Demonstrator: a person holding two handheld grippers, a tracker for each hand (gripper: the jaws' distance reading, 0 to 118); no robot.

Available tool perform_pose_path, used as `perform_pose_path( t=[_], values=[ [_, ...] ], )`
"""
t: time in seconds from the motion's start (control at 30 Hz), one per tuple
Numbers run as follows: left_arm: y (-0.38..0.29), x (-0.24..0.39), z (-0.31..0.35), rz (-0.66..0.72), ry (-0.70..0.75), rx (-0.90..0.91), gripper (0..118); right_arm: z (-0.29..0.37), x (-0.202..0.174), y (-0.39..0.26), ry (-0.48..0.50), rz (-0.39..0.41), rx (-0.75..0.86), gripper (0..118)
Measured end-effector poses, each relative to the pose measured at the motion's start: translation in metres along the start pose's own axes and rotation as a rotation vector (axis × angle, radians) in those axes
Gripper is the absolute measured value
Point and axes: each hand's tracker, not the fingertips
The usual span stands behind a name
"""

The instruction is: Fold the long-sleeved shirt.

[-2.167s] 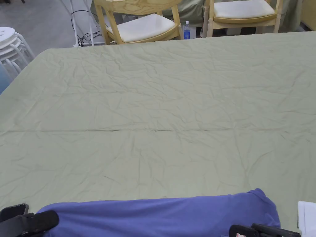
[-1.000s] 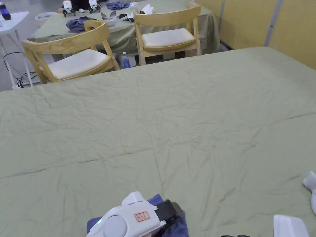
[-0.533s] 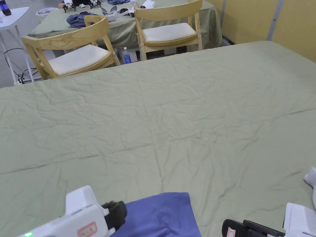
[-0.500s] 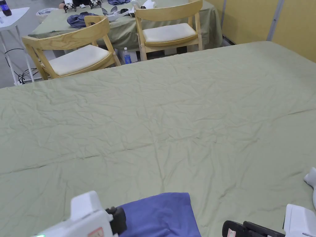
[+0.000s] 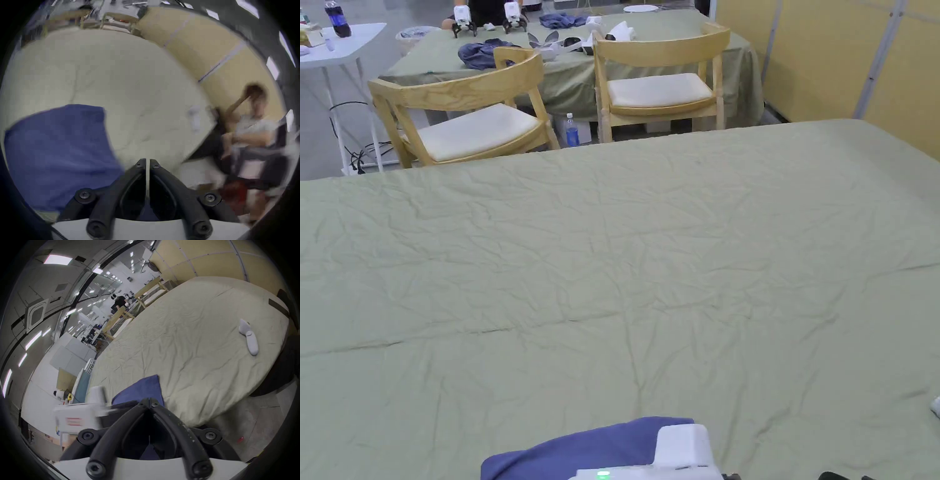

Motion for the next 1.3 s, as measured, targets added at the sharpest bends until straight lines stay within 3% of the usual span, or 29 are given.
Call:
perform_pose_path(
  t=[0.07, 0.1, 0.27, 0.37, 0.47, 0.57, 0.63, 0.77, 0.8, 0.83, 0.87, 0.9, 0.93, 0.97, 1.0, 1.03, 1.07, 1.17, 1.3],
  values=[
    [0.008, -0.015, 0.048, 0.08, -0.07, 0.07, 4, -0.01, -0.006, 0.008, -0.035, -0.001, -0.006, 2],
    [0.01, -0.026, 0.069, 0.068, -0.031, 0.104, 4, -0.018, -0.009, 0.01, -0.044, 0.008, -0.018, 2],
    [0.008, -0.111, 0.171, 0.162, 0.297, 0.229, 4, -0.085, -0.039, 0.014, -0.004, 0.068, -0.179, 2],
    [0.008, -0.154, 0.2, 0.243, 0.432, 0.24, 4, -0.135, -0.064, 0.011, -0.063, 0.157, -0.337, 2],
    [0.003, -0.174, 0.211, 0.336, 0.37, 0.277, 4, -0.188, -0.082, 0.006, -0.015, 0.324, -0.511, 3],
    [-0.003, -0.182, 0.209, 0.38, 0.343, 0.282, 4, -0.222, -0.083, 0.003, -0.152, 0.327, -0.569, 3],
    [-0.005, -0.182, 0.203, 0.383, 0.357, 0.286, 4, -0.234, -0.084, 0.001, -0.243, 0.386, -0.551, 2],
    [-0.009, -0.187, 0.192, 0.423, 0.315, 0.259, 4, -0.257, -0.073, -0.02, -0.224, 0.475, -0.648, 3],
    [-0.009, -0.187, 0.188, 0.422, 0.316, 0.252, 4, -0.258, -0.074, -0.015, -0.238, 0.428, -0.662, 3],
    [-0.009, -0.187, 0.186, 0.421, 0.318, 0.247, 5, -0.256, -0.075, -0.009, -0.229, 0.434, -0.642, 3],
    [-0.008, -0.186, 0.184, 0.415, 0.329, 0.244, 10, -0.257, -0.076, -0.009, -0.23, 0.434, -0.647, 3],
    [-0.008, -0.186, 0.182, 0.404, 0.342, 0.243, 35, -0.258, -0.072, -0.011, -0.228, 0.433, -0.648, 3],
    [-0.007, -0.186, 0.179, 0.399, 0.352, 0.247, 35, -0.259, -0.07, -0.012, -0.226, 0.427, -0.648, 3],
    [-0.006, -0.186, 0.176, 0.388, 0.362, 0.257, 46, -0.258, -0.068, -0.01, -0.22, 0.412, -0.65, 3],
    [-0.003, -0.188, 0.172, 0.36, 0.4, 0.272, 71, -0.257, -0.066, -0.008, -0.211, 0.397, -0.648, 3],
    [-0.002, -0.19, 0.164, 0.345, 0.434, 0.3, 108, -0.256, -0.063, -0.008, -0.202, 0.376, -0.647, 3],
    [0.0, -0.189, 0.167, 0.31, 0.483, 0.359, 118, -0.255, -0.061, -0.008, -0.196, 0.361, -0.646, 3],
    [0.008, -0.201, 0.134, 0.345, 0.416, 0.304, 116, -0.255, -0.058, -0.007, -0.184, 0.34, -0.646, 3],
    [0.007, -0.218, 0.092, 0.468, 0.318, 0.071, 115, -0.254, -0.061, -0.009, -0.188, 0.347, -0.643, 3]
  ],
)
